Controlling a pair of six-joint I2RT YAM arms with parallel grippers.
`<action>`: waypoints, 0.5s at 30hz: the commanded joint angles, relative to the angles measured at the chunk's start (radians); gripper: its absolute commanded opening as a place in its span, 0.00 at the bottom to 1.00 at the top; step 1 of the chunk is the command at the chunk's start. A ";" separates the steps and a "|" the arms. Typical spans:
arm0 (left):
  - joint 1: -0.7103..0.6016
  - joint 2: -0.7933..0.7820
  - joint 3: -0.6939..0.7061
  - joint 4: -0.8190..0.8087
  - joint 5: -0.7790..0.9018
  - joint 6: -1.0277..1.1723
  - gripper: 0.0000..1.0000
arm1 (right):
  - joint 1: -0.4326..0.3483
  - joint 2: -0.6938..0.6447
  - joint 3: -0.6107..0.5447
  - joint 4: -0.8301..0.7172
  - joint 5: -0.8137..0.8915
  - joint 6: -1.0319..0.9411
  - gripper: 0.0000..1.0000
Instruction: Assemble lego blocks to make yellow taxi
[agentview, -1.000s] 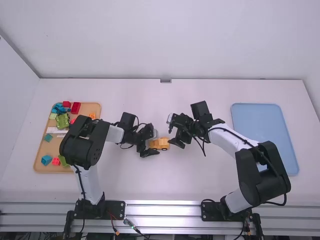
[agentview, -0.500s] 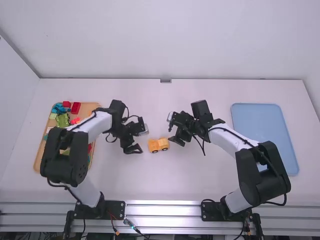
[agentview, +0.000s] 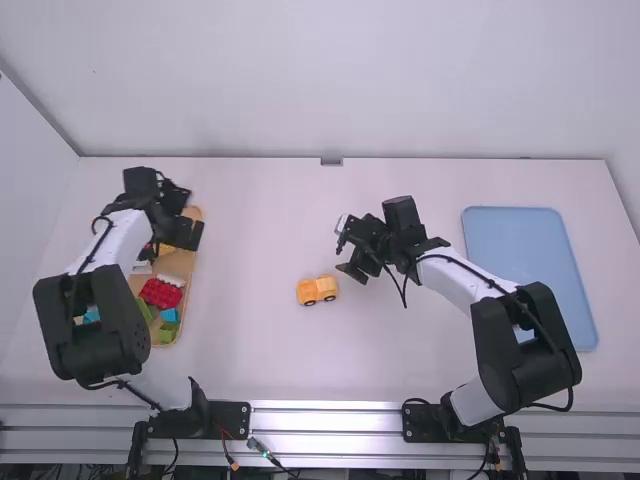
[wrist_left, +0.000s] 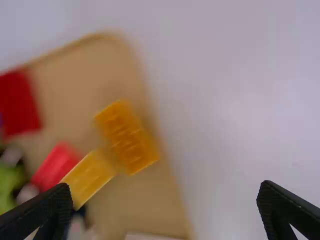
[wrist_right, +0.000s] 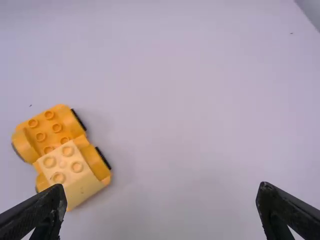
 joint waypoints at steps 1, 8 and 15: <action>0.070 -0.013 0.026 -0.029 -0.035 -0.313 0.99 | -0.003 -0.007 0.018 0.013 0.023 0.046 0.99; 0.208 0.050 0.227 -0.240 0.071 -0.214 0.99 | 0.005 -0.007 0.018 0.029 0.021 0.045 0.99; 0.198 0.220 0.554 -0.514 0.056 0.238 0.99 | -0.011 -0.007 0.039 0.002 0.041 0.065 0.99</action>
